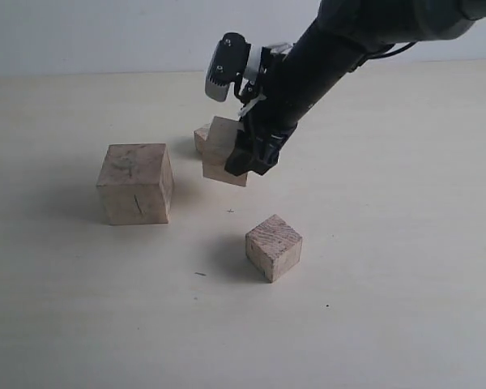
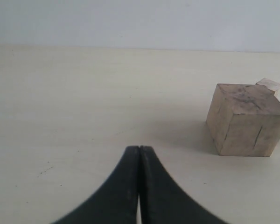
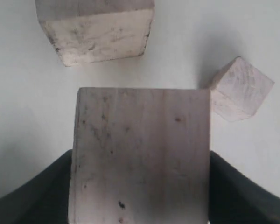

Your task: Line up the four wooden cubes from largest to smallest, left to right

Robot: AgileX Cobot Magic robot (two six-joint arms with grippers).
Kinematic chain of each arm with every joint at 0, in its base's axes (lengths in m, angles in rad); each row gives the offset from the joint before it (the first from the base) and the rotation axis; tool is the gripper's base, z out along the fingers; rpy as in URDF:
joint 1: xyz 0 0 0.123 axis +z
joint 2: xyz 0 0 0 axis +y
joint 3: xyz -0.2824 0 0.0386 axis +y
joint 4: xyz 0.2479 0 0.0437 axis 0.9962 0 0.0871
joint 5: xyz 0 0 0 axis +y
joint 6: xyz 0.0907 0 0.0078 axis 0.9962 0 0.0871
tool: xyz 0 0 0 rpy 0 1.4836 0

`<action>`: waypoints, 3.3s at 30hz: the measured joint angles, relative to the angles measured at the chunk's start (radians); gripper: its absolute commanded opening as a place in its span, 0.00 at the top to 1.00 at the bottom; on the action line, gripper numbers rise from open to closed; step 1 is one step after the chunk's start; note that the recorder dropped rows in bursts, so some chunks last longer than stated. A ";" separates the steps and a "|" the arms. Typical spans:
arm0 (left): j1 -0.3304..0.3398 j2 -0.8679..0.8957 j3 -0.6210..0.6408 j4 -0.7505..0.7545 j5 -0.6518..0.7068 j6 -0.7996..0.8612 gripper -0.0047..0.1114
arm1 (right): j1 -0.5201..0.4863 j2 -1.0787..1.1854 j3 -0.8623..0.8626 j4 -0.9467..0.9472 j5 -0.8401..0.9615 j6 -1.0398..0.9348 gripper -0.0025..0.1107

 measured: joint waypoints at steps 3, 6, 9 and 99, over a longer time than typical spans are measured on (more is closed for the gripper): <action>0.000 0.000 0.000 0.000 0.000 0.000 0.96 | 0.000 0.029 0.000 0.065 -0.004 -0.073 0.98; 0.000 0.000 0.000 0.000 0.000 0.000 0.96 | 0.000 0.046 0.000 0.128 -0.006 -0.176 0.98; 0.000 0.000 0.000 0.000 0.000 0.000 0.96 | 0.012 0.056 0.000 0.143 -0.033 -0.253 0.98; 0.000 0.000 0.000 0.000 0.000 0.007 0.96 | 0.083 0.114 0.000 -0.323 -0.211 0.492 0.30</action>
